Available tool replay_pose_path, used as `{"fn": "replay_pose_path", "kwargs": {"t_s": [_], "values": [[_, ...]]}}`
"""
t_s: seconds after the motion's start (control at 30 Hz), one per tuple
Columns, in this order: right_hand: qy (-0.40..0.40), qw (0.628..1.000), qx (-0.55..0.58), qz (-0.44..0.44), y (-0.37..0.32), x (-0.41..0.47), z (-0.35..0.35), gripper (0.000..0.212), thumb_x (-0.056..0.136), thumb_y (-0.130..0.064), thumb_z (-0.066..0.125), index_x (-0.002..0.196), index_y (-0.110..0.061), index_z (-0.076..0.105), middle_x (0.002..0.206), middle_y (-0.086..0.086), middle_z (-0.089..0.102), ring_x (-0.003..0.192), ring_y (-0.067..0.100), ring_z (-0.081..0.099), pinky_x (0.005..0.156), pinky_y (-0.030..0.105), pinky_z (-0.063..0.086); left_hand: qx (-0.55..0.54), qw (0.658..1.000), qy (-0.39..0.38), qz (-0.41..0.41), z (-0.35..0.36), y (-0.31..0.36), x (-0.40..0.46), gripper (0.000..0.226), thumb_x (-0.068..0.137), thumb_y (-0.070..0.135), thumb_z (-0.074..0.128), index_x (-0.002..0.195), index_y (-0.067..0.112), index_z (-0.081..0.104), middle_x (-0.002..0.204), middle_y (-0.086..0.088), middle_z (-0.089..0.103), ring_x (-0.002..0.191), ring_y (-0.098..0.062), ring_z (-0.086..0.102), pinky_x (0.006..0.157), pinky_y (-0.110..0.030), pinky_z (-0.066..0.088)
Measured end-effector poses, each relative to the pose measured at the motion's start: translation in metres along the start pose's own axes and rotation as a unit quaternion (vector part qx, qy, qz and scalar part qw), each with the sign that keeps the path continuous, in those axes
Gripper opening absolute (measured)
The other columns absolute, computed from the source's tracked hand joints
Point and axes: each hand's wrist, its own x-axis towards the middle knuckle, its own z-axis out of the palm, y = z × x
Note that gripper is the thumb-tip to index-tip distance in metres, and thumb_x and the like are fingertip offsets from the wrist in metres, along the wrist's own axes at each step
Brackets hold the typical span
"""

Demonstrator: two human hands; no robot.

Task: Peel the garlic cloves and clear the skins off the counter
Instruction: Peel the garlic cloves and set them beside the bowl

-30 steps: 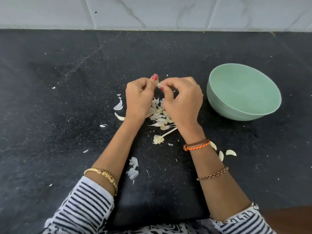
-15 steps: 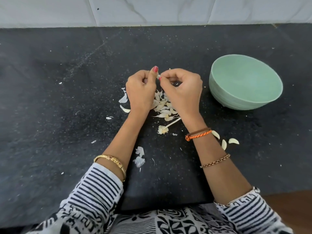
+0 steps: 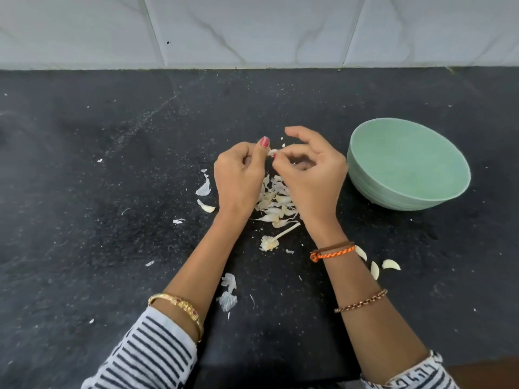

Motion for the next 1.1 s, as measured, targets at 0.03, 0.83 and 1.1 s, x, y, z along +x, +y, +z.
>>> {"fn": "replay_pose_path", "kwargs": {"t_s": [0.03,0.83,1.1], "values": [[-0.008,0.998,0.036,0.043,0.001,0.003,-0.001,0.027,0.073,-0.002,0.069,0.098,-0.011,0.07,0.066,-0.011,0.066,0.062,0.006,0.064,0.067,0.02,0.052,-0.009,1.0,-0.009,0.004,0.002,0.0,-0.001,0.045,0.087,0.035,0.051,0.049,0.014,0.039,0.046,0.007,0.035,0.048,-0.008,0.031,0.051,-0.032,0.034],[-0.137,0.975,0.099,0.147,-0.002,0.003,-0.01,0.016,0.088,-0.014,0.061,0.074,-0.013,0.069,0.069,-0.006,0.066,0.067,-0.005,0.059,0.073,0.009,0.046,-0.124,0.981,0.067,-0.13,-0.008,-0.001,0.009,0.053,0.09,0.009,0.048,0.047,0.02,0.021,0.041,0.013,0.019,0.043,-0.006,0.015,0.042,-0.021,0.017],[-0.072,0.993,0.047,0.086,0.001,-0.001,-0.018,0.016,0.08,-0.005,0.063,0.083,-0.018,0.071,0.069,-0.014,0.063,0.065,-0.003,0.056,0.065,0.012,0.044,0.072,0.997,-0.013,-0.017,-0.009,-0.003,-0.003,0.032,0.087,0.025,0.065,0.062,0.005,0.064,0.053,0.006,0.058,0.045,-0.003,0.045,0.054,-0.019,0.041]]}}
